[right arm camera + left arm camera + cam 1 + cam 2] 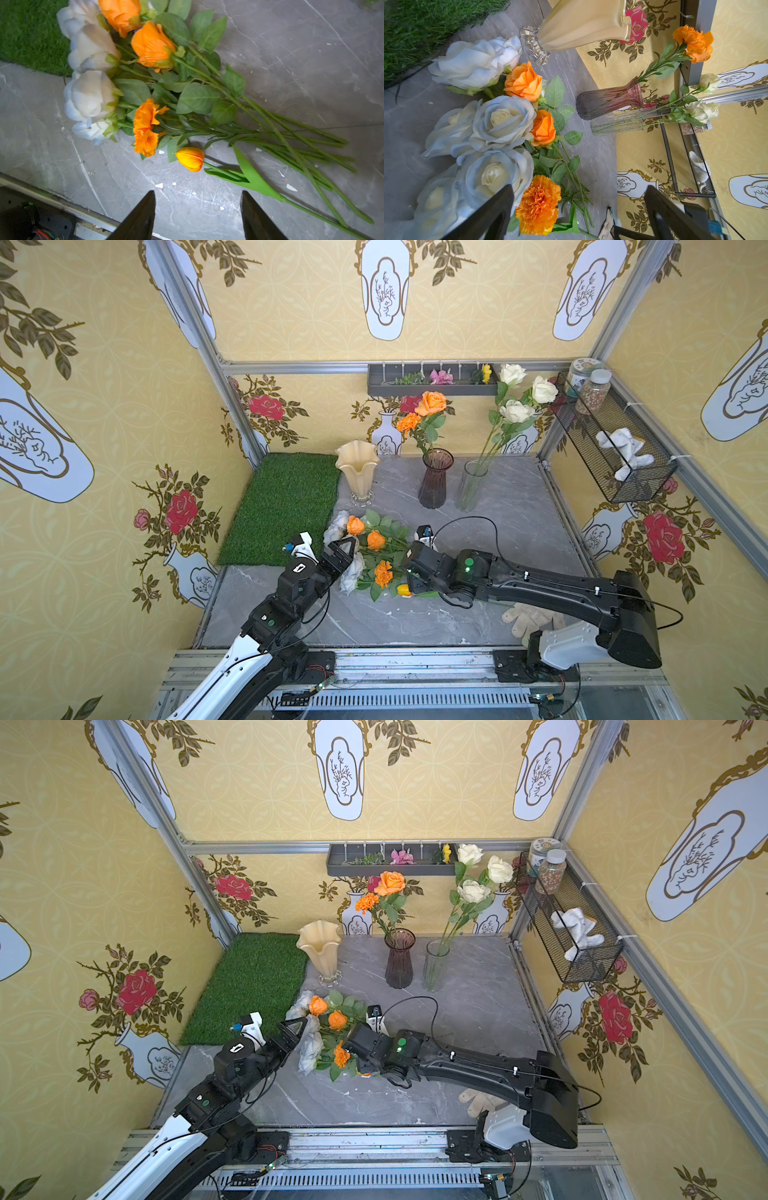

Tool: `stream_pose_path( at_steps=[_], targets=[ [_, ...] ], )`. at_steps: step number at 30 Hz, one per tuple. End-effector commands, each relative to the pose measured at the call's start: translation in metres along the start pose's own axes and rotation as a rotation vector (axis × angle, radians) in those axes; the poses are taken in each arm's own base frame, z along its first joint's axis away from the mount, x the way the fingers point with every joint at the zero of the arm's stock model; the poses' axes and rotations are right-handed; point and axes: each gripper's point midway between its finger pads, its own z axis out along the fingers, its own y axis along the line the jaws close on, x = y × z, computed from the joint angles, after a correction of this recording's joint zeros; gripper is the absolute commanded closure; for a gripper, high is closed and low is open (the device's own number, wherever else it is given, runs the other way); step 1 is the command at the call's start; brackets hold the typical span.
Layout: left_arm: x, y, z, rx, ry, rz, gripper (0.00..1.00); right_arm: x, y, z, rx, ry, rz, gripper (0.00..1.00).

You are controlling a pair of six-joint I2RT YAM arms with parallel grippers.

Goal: Arrange the flowers in different vases according to their colors
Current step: Pick up the flower at the center of the board.

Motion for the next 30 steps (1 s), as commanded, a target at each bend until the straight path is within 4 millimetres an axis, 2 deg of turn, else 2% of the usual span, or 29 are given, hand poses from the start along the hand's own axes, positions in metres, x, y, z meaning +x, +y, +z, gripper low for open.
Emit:
stream_pose_path(
  at_steps=[1, 9, 11, 14, 20, 24, 28, 30],
  targets=[
    [0.001, 0.005, 0.002, 0.001, -0.004, -0.033, 0.0, -0.007, -0.009, -0.006, -0.056, -0.019, 0.08, 0.34],
    [-0.002, 0.016, 0.0, -0.019, -0.038, -0.109, 0.02, -0.01, -0.041, -0.006, -0.217, 0.03, 0.195, 0.33],
    [-0.002, 0.019, -0.001, -0.021, -0.046, -0.134, 0.02, -0.009, -0.043, -0.004, -0.256, 0.061, 0.178, 0.33],
    [-0.004, 0.021, -0.001, -0.028, -0.058, -0.143, 0.02, -0.003, -0.035, -0.006, -0.303, 0.104, 0.071, 0.33],
    [-0.003, 0.02, 0.006, -0.06, -0.049, -0.138, 0.01, 0.028, -0.038, 0.001, -0.205, 0.338, -0.197, 0.36],
    [-0.001, 0.017, 0.013, -0.079, -0.027, -0.118, 0.02, 0.048, -0.039, 0.009, -0.095, 0.378, -0.36, 0.36],
    [-0.001, 0.015, 0.014, -0.076, -0.021, -0.105, 0.01, 0.056, -0.048, 0.021, -0.029, 0.398, -0.414, 0.36],
    [-0.001, 0.015, 0.012, -0.065, -0.025, -0.104, 0.01, 0.052, -0.057, 0.027, 0.018, 0.378, -0.436, 0.35]
  ],
)
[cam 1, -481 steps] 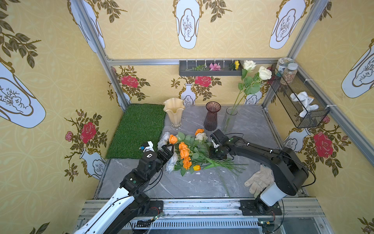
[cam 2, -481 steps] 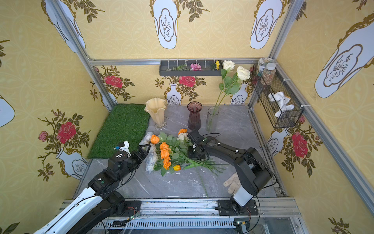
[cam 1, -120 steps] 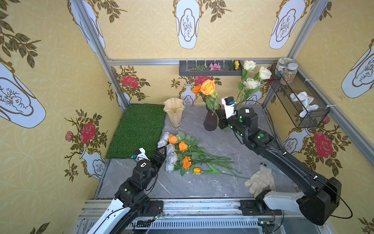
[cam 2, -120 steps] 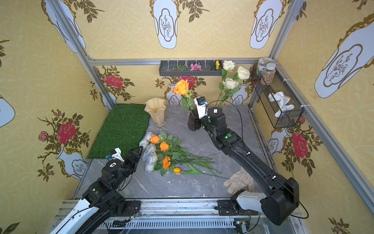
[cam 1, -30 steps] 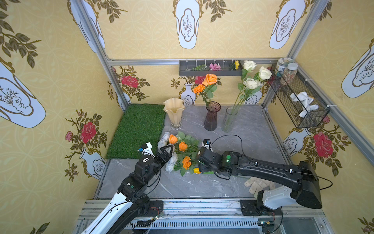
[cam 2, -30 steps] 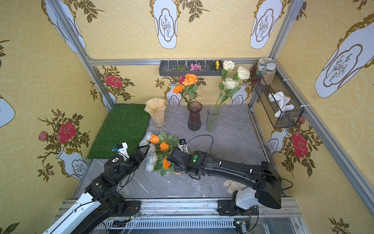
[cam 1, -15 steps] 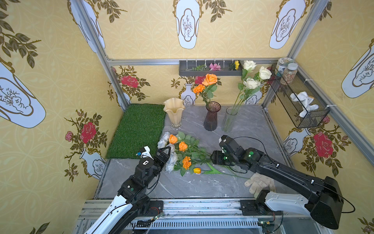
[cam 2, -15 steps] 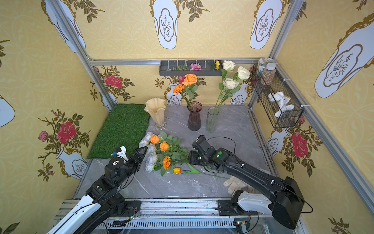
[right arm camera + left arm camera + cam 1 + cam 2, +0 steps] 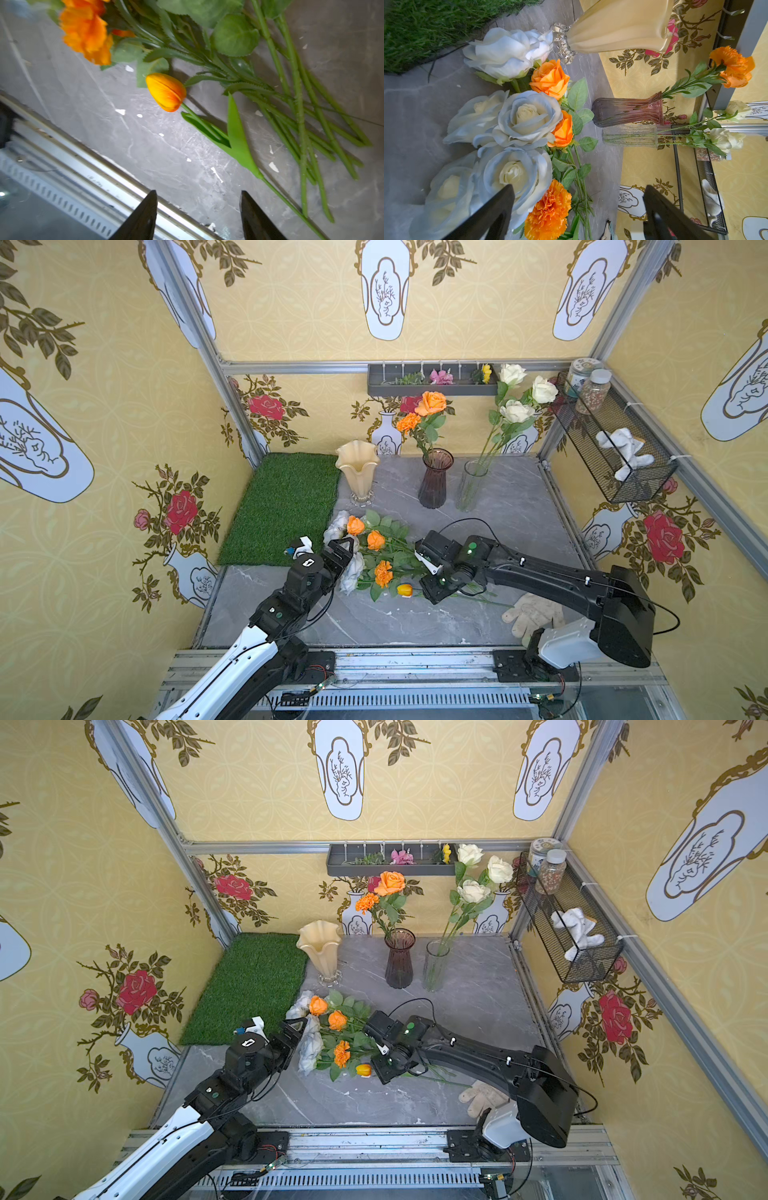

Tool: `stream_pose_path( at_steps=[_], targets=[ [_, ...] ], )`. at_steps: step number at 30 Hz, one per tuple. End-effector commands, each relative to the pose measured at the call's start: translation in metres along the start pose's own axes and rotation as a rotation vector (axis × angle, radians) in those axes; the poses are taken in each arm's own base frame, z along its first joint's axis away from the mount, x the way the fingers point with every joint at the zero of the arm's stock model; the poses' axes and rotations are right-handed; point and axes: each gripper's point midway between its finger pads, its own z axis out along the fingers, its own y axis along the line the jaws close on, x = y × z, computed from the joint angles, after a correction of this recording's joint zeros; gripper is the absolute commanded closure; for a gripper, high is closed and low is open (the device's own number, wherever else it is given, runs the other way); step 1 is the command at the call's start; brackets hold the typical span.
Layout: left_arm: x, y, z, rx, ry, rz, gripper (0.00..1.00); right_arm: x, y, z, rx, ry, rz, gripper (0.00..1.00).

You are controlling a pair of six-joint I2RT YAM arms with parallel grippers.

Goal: Arrange the flowers in different vases according to their colors
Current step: Pick up the flower at the center of the board.

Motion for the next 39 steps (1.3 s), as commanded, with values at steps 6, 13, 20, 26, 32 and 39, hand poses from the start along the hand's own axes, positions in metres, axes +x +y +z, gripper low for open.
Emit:
stream_pose_path(
  at_steps=[6, 13, 20, 26, 32, 39],
  targets=[
    [-0.003, -0.006, -0.007, 0.067, -0.017, 0.012, 0.0, 0.005, -0.032, 0.009, 0.059, -0.004, -0.034, 0.35],
    [-0.003, -0.008, -0.009, 0.087, -0.022, 0.017, 0.0, 0.014, -0.027, 0.024, 0.033, 0.086, -0.054, 0.39],
    [-0.004, -0.009, -0.012, 0.106, -0.027, 0.02, 0.0, 0.02, -0.029, 0.043, 0.049, 0.185, -0.061, 0.44],
    [-0.005, -0.01, -0.014, 0.118, -0.033, 0.019, 0.0, 0.018, -0.032, 0.051, 0.061, 0.222, -0.07, 0.44],
    [-0.005, -0.01, -0.014, 0.121, -0.036, 0.022, 0.0, 0.016, -0.036, 0.053, 0.063, 0.248, -0.071, 0.44],
    [-0.006, -0.01, -0.013, 0.124, -0.041, 0.019, 0.0, 0.017, -0.033, 0.053, 0.103, 0.336, -0.123, 0.46]
  ],
)
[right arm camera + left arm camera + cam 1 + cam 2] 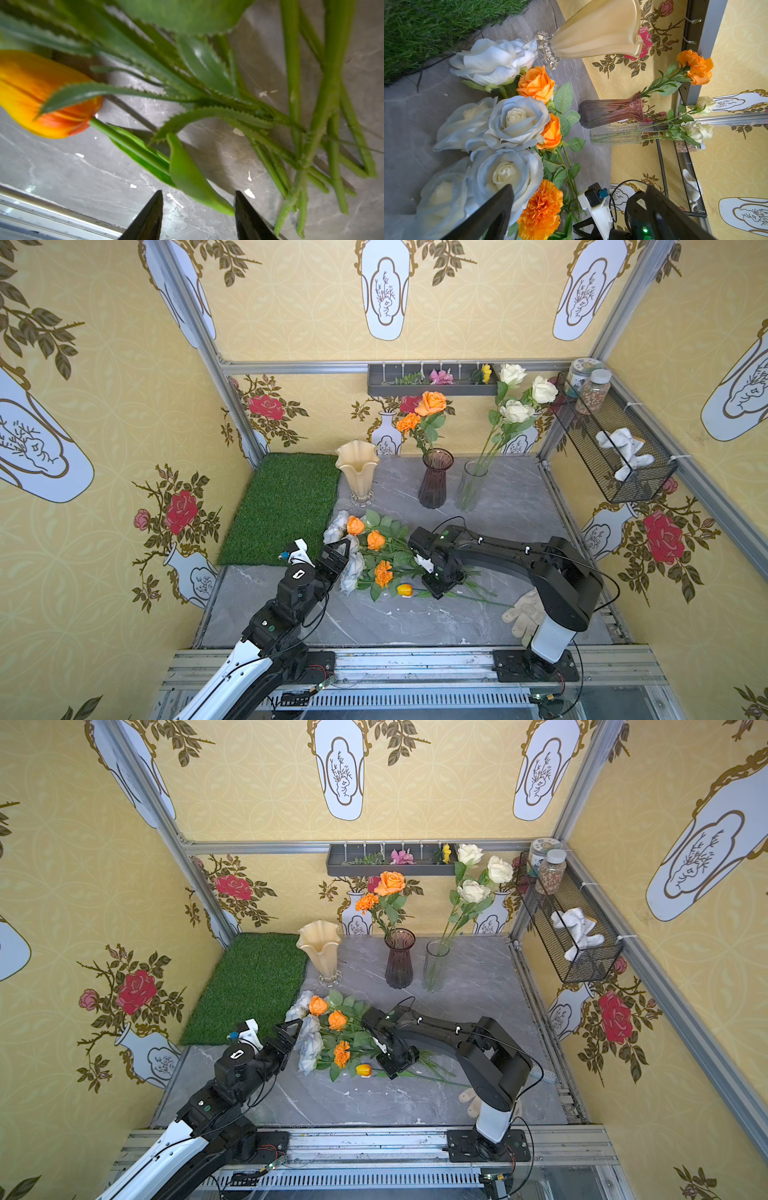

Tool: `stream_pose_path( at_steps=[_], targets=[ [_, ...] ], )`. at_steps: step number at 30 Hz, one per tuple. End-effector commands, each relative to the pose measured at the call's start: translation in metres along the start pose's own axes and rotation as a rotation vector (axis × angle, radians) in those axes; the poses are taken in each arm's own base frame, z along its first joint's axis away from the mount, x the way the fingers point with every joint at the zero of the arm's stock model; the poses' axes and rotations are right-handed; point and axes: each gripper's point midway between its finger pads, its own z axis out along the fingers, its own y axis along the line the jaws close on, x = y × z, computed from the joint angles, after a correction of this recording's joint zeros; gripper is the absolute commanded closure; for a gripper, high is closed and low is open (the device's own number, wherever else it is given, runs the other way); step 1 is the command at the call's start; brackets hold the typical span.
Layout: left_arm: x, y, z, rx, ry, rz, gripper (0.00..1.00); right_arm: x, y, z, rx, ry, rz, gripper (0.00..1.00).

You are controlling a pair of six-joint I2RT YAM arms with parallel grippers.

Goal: Arrange the flowers in different vases according to their colors
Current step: Pick up the flower at the center of the board.

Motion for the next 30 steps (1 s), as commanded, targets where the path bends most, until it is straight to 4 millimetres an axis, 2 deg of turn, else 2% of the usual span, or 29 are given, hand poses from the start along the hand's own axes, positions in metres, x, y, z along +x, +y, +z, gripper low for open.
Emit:
stream_pose_path(
  at_steps=[1, 7, 14, 19, 30],
  targets=[
    [-0.002, -0.005, 0.001, 0.03, -0.014, 0.005, 0.0, 0.011, 0.0, -0.001, 0.026, 0.071, -0.036, 0.46],
    [-0.002, -0.005, 0.002, 0.032, -0.014, 0.003, 0.0, 0.013, 0.001, -0.003, 0.02, 0.105, -0.031, 0.49],
    [-0.003, -0.008, 0.002, 0.04, -0.015, 0.002, 0.0, 0.015, -0.001, -0.019, 0.011, 0.062, -0.008, 0.48],
    [-0.003, -0.007, -0.002, 0.031, -0.015, 0.007, 0.0, 0.021, -0.003, -0.003, 0.017, 0.093, -0.007, 0.47],
    [-0.005, -0.001, -0.006, 0.034, -0.032, -0.018, 0.0, 0.018, -0.013, 0.021, 0.079, 0.121, -0.025, 0.47]
  ],
)
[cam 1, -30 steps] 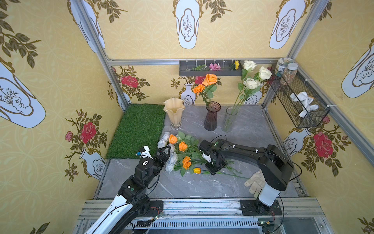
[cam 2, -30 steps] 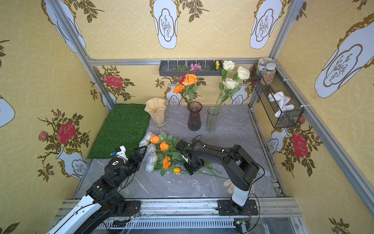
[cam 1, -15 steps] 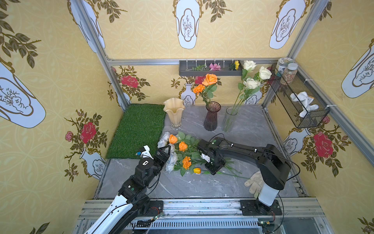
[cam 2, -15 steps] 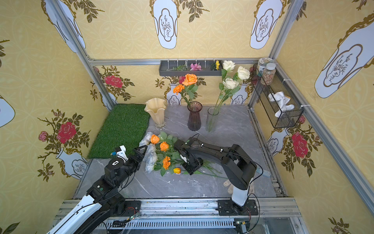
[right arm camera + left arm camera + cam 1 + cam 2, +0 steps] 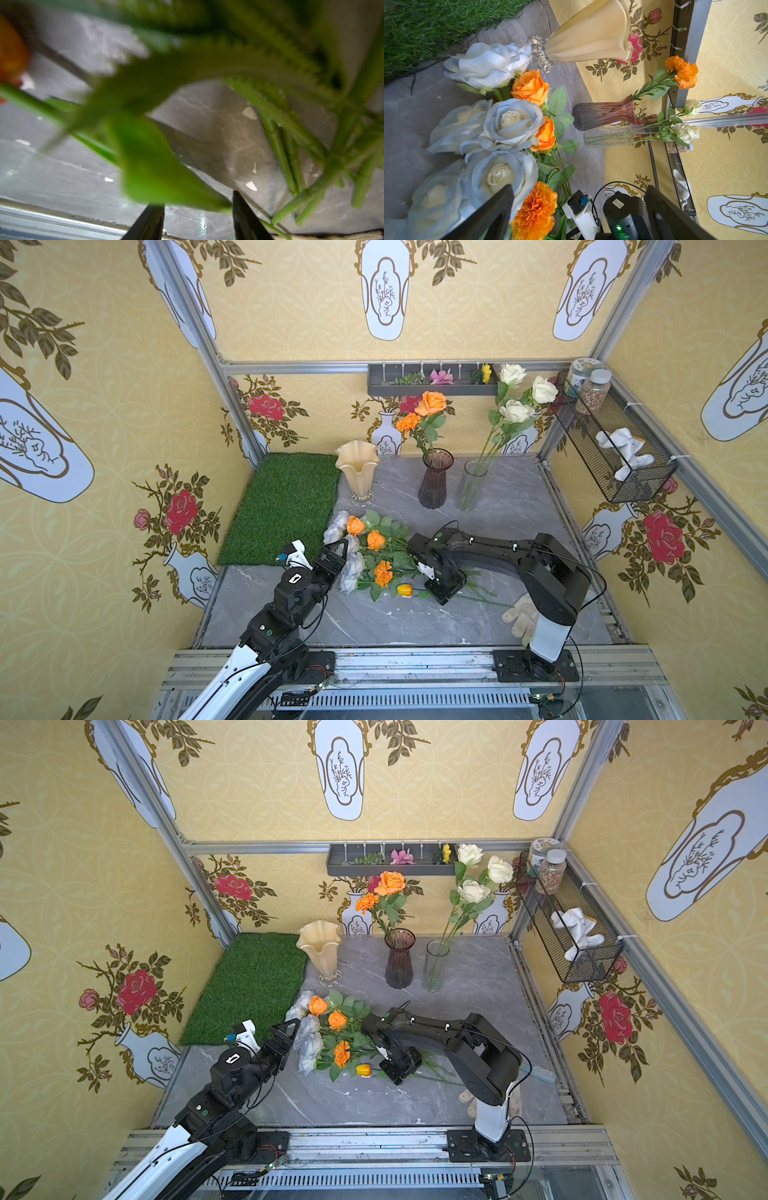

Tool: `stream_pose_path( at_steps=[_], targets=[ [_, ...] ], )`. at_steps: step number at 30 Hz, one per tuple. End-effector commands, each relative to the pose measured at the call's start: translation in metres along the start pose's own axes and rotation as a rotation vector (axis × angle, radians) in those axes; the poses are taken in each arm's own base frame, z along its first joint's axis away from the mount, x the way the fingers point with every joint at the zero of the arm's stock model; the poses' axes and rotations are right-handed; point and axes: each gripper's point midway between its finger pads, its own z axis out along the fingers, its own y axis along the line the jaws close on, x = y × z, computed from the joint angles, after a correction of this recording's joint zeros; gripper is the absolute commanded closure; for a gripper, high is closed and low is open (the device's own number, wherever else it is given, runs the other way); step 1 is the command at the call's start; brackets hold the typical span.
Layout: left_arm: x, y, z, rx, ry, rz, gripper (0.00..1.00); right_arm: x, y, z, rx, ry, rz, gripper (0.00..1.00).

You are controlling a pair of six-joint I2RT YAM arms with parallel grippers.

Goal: Arrange the flowers in different vases according to their colors
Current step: Pick up the flower at the center of the board.

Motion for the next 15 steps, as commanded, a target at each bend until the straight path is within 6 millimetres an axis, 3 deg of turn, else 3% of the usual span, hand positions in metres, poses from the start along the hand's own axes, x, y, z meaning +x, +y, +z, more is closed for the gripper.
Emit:
stream_pose_path(
  at_steps=[1, 6, 12, 15],
  targets=[
    [-0.001, 0.002, -0.001, -0.004, -0.006, -0.004, 0.0, -0.005, -0.006, 0.006, 0.047, 0.001, -0.005, 0.47],
    [-0.002, 0.004, -0.003, 0.0, -0.014, -0.01, 0.0, -0.005, -0.002, 0.013, 0.084, 0.034, -0.042, 0.54],
    [-0.002, 0.005, -0.006, -0.001, -0.015, -0.013, 0.0, 0.004, 0.018, 0.022, 0.178, 0.097, -0.162, 0.83],
    [-0.003, 0.006, -0.007, 0.002, -0.021, -0.018, 0.0, 0.009, 0.021, 0.022, 0.241, 0.11, -0.19, 0.9]
  ],
)
